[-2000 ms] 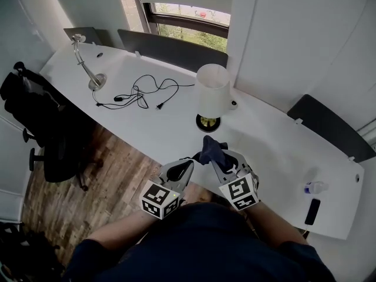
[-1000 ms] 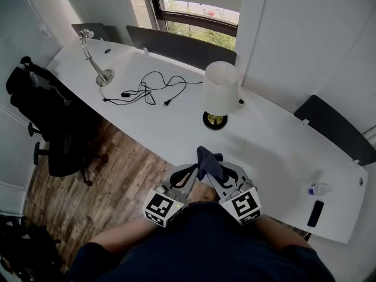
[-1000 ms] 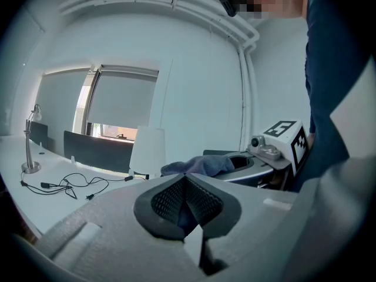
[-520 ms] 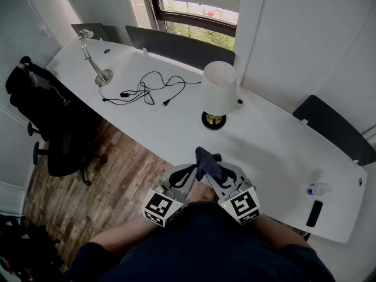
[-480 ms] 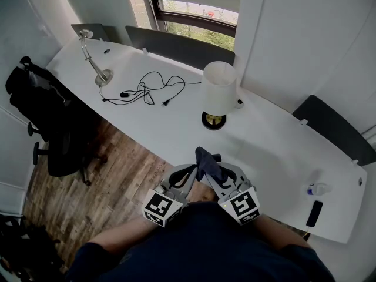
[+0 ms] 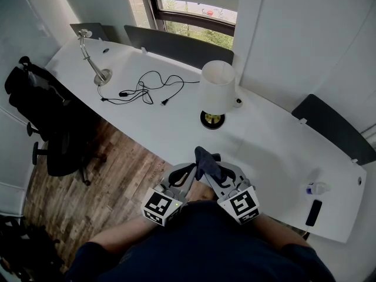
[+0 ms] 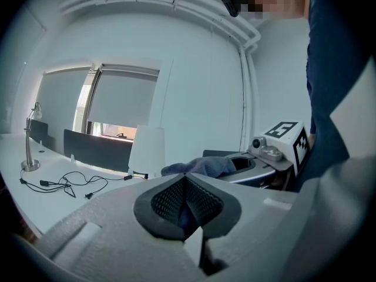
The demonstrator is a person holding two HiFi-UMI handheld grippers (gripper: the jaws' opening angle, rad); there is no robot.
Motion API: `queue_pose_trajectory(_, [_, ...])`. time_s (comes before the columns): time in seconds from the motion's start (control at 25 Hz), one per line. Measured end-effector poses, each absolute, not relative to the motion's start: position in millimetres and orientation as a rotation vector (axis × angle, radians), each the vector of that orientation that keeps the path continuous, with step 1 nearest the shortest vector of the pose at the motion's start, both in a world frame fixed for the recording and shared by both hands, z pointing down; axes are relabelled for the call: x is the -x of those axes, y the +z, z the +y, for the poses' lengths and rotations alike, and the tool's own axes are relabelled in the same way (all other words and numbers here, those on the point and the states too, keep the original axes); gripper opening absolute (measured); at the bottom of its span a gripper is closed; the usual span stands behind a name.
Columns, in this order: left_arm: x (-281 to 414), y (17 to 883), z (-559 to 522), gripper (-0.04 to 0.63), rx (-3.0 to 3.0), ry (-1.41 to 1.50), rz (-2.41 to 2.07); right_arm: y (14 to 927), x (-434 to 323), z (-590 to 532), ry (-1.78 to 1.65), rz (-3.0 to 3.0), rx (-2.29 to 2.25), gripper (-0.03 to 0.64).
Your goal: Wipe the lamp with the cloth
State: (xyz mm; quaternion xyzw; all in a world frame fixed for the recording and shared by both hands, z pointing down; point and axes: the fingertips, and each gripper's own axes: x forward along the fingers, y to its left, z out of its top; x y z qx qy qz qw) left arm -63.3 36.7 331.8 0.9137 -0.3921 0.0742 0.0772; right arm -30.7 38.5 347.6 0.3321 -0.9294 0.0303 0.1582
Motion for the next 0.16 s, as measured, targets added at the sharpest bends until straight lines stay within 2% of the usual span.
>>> queue_pose_trajectory(0.16, [62.5,332.3,35.9,-0.002,-2.734,0.223,-1.177,347.7,30.0,38.0,0.086,-2.660,-0.946,0.104])
